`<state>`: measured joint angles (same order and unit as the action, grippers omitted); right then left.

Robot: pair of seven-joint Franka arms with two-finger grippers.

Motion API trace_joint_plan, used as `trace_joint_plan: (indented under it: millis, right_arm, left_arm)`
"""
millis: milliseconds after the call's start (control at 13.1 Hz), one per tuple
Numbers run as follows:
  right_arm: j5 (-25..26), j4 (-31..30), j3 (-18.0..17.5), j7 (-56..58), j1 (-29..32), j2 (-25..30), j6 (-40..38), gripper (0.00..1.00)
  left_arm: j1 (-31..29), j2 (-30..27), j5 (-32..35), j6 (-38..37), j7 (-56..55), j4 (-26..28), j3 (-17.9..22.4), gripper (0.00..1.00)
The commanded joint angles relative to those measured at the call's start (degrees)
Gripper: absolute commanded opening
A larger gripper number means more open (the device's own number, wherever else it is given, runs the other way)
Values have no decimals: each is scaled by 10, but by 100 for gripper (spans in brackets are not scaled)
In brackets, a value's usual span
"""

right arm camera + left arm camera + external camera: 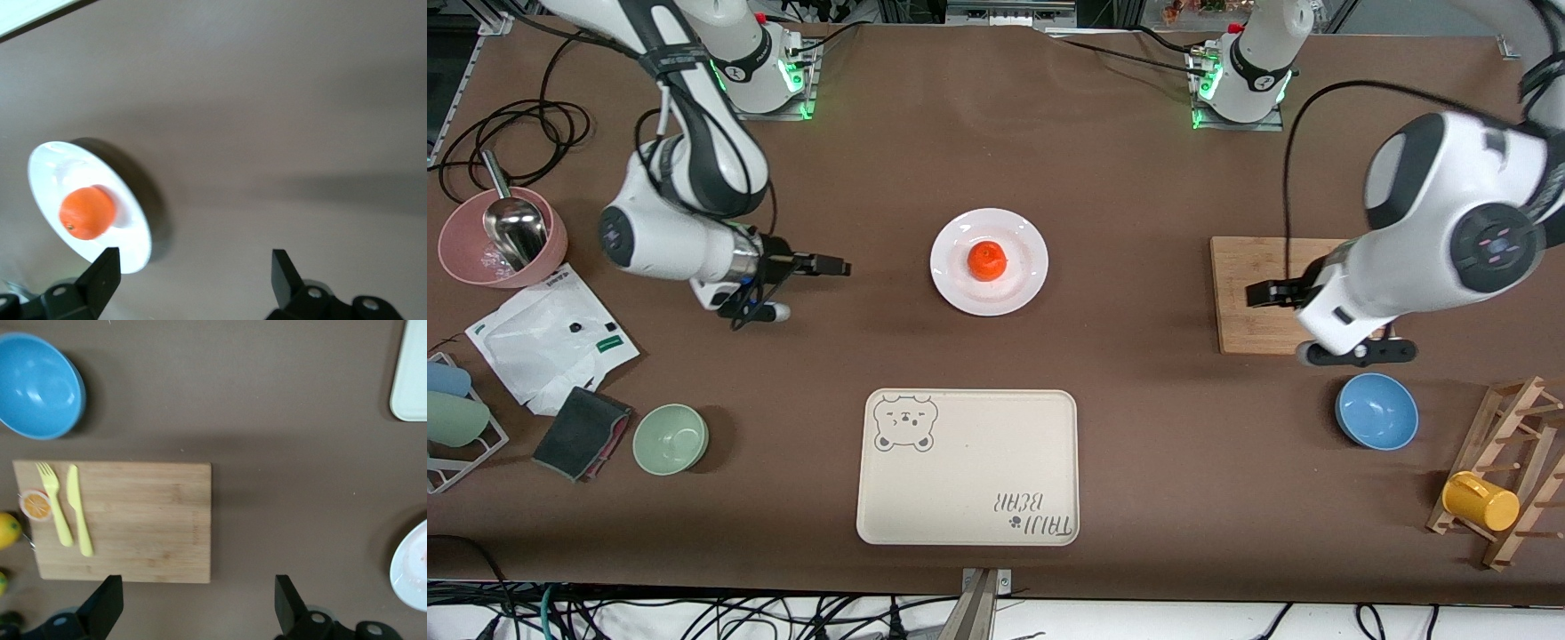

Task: Place orange and plate with both arms
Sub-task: 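Grasp the plate rim with the right gripper while the left gripper withdraws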

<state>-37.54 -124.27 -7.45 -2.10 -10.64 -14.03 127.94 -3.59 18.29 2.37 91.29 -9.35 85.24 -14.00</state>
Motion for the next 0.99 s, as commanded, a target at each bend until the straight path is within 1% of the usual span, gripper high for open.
trace_joint_plan:
  millis: [0, 76, 153, 229, 306, 459, 535, 688, 841, 918]
  right_arm:
    - [-95, -59, -51, 13, 4, 20, 84, 100]
    - [-128, -60, -68, 24, 4, 9, 103, 100]
    - [-156, -60, -77, 31, 4, 2, 111, 100]
    - [-188, -58, -86, 45, 4, -16, 121, 100]
    - [-227, -55, -93, 75, 4, -33, 129, 100]
    - [-302, -50, -98, 159, 2, -70, 132, 100]
    - [-322, -44, -98, 202, 0, -85, 128, 100]
    - [-323, -33, -98, 243, -5, -99, 126, 100]
    - [-321, -28, -97, 298, -15, -101, 126, 100]
    - [-322, -28, -97, 335, -14, -111, 127, 100]
  left_arm:
    - [-12, -59, 1, -1, 99, 29, 17, 100]
    - [4, -82, 0, 5, 119, 40, 51, 100]
    - [47, -107, -2, 40, 123, 72, 86, 100]
    - [74, -129, -5, 82, 134, 102, 124, 100]
    - [81, -138, -20, 107, 144, 119, 130, 100]
    - [80, -147, -30, 127, 147, 142, 131, 100]
    - [78, -156, -30, 126, 147, 152, 132, 100]
    - [71, -177, -30, 120, 145, 178, 132, 100]
    - [65, -175, -31, 86, 140, 168, 132, 100]
    - [62, -174, -31, 85, 141, 166, 132, 100]
